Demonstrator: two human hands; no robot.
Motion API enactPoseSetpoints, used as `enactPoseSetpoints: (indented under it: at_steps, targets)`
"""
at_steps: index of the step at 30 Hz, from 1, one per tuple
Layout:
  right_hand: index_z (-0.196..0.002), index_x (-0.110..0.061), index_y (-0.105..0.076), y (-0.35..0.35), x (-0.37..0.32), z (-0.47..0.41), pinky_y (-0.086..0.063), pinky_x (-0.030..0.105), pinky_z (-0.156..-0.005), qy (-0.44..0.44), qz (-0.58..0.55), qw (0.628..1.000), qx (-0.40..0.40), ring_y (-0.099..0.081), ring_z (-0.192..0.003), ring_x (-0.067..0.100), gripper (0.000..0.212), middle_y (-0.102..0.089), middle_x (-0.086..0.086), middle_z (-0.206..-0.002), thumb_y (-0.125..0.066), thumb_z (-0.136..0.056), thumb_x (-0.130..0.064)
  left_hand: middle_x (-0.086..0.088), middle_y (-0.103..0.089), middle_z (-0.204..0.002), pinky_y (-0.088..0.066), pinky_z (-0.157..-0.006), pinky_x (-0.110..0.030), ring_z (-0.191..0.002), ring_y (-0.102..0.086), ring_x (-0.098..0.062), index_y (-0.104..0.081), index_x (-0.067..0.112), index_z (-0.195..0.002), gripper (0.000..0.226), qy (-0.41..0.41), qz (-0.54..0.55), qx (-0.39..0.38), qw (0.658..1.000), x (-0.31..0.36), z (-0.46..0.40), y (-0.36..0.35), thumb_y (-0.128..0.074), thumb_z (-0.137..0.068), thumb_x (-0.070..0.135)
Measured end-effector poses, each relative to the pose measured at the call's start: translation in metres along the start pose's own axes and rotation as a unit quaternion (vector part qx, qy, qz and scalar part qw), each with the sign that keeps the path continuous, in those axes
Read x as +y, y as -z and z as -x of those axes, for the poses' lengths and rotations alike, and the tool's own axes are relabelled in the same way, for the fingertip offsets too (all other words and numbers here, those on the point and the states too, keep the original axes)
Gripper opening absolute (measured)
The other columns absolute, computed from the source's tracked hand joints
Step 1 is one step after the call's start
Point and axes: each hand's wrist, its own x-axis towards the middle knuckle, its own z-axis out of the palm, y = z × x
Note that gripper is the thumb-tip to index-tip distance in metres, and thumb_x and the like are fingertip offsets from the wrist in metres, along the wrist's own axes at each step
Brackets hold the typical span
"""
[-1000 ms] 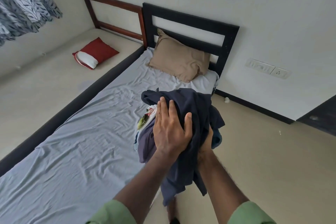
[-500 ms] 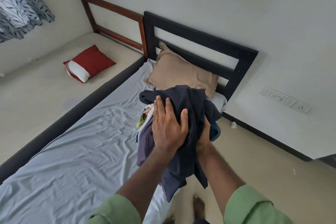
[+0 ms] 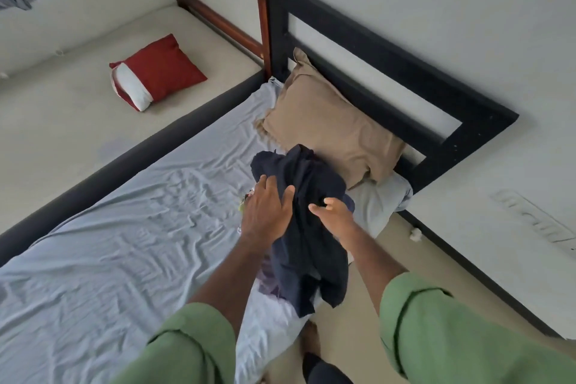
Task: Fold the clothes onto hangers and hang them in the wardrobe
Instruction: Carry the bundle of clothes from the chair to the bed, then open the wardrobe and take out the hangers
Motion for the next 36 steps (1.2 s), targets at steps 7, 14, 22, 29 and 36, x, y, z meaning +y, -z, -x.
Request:
enactPoseSetpoints:
  at_steps: [7, 14, 22, 29, 36]
  targets:
    - [-0.108, -0.012, -0.073, 0.000, -0.031, 0.003, -0.052, 0.031, -0.095, 0.137, 0.124, 0.980, 0.068, -0.068, -0.105, 0.019, 0.018, -0.075, 0.002, -0.110, -0.063, -0.095, -0.020, -0.002, -0.055, -0.082, -0.047, -0.071, -0.040, -0.078, -0.059, -0.028, -0.050, 0.011, -0.094, 0.035, 0.032, -0.016, -0.003, 0.999, -0.004, -0.006, -0.002, -0.040, -0.105, 0.043]
    - [-0.088, -0.012, -0.073, -0.031, -0.055, 0.028, -0.057, 0.034, -0.080, 0.232, 0.151, 0.959, 0.064, -0.070, -0.084, 0.017, 0.014, -0.075, -0.002, -0.086, -0.060, -0.092, -0.012, -0.001, -0.058, -0.081, -0.043, -0.063, -0.038, -0.074, -0.055, -0.025, -0.050, 0.012, -0.091, 0.031, 0.067, 0.026, 0.025, 0.997, -0.022, 0.019, 0.007, -0.045, -0.103, 0.040]
    - [-0.087, -0.010, -0.071, -0.099, -0.051, 0.105, -0.045, 0.025, -0.073, 0.301, 0.227, 0.926, -0.006, -0.057, -0.075, 0.015, 0.014, -0.073, 0.003, -0.083, -0.061, -0.094, -0.018, -0.007, -0.071, -0.114, -0.050, -0.087, -0.042, -0.109, -0.063, -0.032, -0.064, 0.012, -0.113, 0.035, 0.168, 0.086, 0.119, 0.975, -0.087, 0.112, 0.042, -0.051, -0.100, 0.042]
    - [-0.085, -0.011, -0.072, -0.227, -0.016, 0.238, -0.052, 0.037, -0.073, 0.378, 0.268, 0.882, -0.087, -0.066, -0.081, 0.028, 0.012, -0.074, 0.006, -0.082, -0.064, -0.089, -0.019, -0.001, -0.074, -0.101, -0.054, -0.083, -0.041, -0.097, -0.068, -0.026, -0.067, 0.017, -0.100, 0.028, 0.260, 0.136, 0.230, 0.928, -0.189, 0.280, 0.078, -0.056, -0.095, 0.042]
    - [-0.088, -0.015, -0.075, -0.371, 0.049, 0.425, -0.055, 0.033, -0.077, 0.446, 0.290, 0.820, -0.209, -0.069, -0.081, 0.021, 0.012, -0.074, 0.001, -0.081, -0.065, -0.088, -0.022, 0.002, -0.074, -0.089, -0.054, -0.076, -0.037, -0.084, -0.070, -0.024, -0.068, 0.021, -0.088, 0.030, 0.353, 0.136, 0.336, 0.863, -0.297, 0.514, 0.115, -0.054, -0.088, 0.047]
